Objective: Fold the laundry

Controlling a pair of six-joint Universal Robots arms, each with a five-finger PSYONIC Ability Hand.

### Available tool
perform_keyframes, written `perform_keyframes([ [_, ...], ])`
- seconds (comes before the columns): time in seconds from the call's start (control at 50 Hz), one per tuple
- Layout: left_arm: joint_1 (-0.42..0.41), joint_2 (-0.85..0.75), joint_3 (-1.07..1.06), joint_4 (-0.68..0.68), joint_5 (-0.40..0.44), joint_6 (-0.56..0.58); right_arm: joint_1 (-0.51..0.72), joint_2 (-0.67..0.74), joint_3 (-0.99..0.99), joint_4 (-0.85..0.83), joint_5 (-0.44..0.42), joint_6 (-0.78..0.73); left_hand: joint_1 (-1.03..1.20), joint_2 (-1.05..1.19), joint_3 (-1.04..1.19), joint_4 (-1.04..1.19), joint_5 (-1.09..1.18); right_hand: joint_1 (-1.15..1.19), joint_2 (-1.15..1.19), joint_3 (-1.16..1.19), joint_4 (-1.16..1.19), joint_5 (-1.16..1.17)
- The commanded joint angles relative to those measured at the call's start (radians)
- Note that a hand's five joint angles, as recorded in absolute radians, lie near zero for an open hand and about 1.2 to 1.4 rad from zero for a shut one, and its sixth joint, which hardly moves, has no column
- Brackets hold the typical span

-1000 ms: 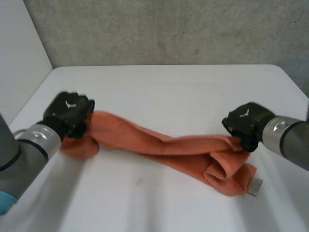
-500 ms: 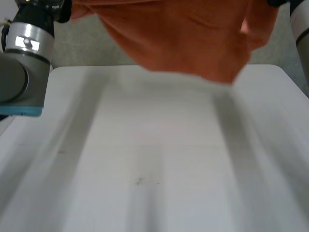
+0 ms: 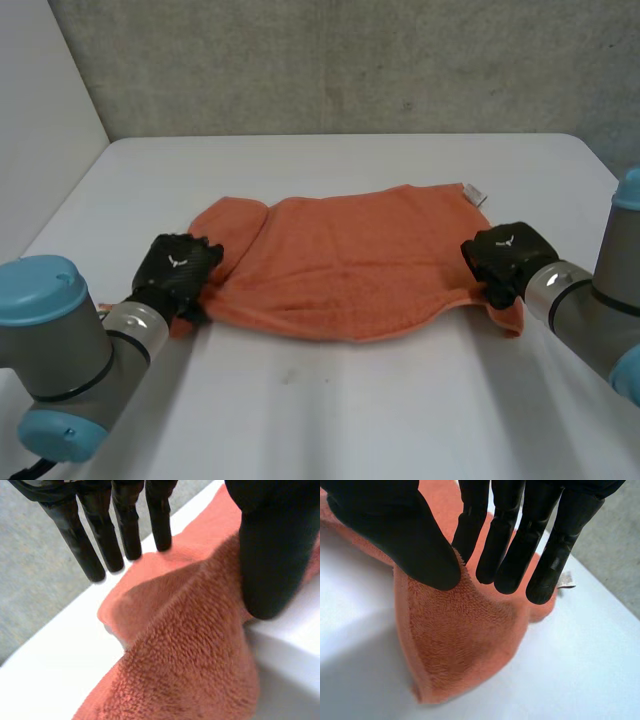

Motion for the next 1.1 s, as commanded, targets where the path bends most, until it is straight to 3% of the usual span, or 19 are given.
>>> perform_keyframes([
  [0.02,-0.004,0.114,0.007,-0.155,0.003,-0.004,-0.001,-0.013,0.064,-0.063,0.002,0.011,-0.365,-0.391,-0.397,-0.403,-0.406,0.434,0.223,0.211,0.204,0.228],
  [0.18,0.029,0.219,0.002,-0.227,0.003,-0.016,-0.035,-0.026,0.119,-0.118,-0.001,0.014,-0.359,-0.385,-0.391,-0.397,-0.4,0.434,0.223,0.211,0.204,0.228],
  [0.36,0.142,0.234,-0.022,-0.33,0.023,-0.063,-0.054,-0.016,0.126,-0.126,-0.001,0.014,-0.268,-0.295,-0.3,-0.306,-0.309,0.434,0.223,0.211,0.204,0.228],
  [0.58,0.246,0.227,-0.059,-0.33,0.031,-0.071,-0.055,-0.015,0.135,-0.127,-0.006,0.014,-0.177,-0.203,-0.209,-0.215,-0.218,0.434,0.223,0.211,0.204,0.228],
  [0.78,0.256,0.162,-0.062,-0.321,0.086,-0.066,-0.054,-0.013,0.141,-0.127,-0.006,0.014,-0.156,-0.183,-0.188,-0.194,-0.198,0.434,0.223,0.211,0.204,0.228],
  [1.04,0.25,0.067,-0.052,-0.223,0.089,-0.062,-0.052,-0.012,0.141,-0.127,-0.002,0.022,0.519,0.492,0.487,0.481,0.478,0.434,0.223,0.211,0.204,0.228],
  [1.06,0.25,0.073,-0.055,-0.194,0.09,-0.062,-0.052,-0.012,0.138,-0.126,-0.004,0.037,0.731,0.704,0.699,0.693,0.69,0.434,0.223,0.211,0.204,0.228],
  [1.1,0.245,0.078,-0.056,-0.188,0.09,-0.062,-0.052,-0.013,0.132,-0.123,-0.002,0.053,0.733,0.706,0.701,0.695,0.692,0.434,0.223,0.211,0.204,0.228],
])
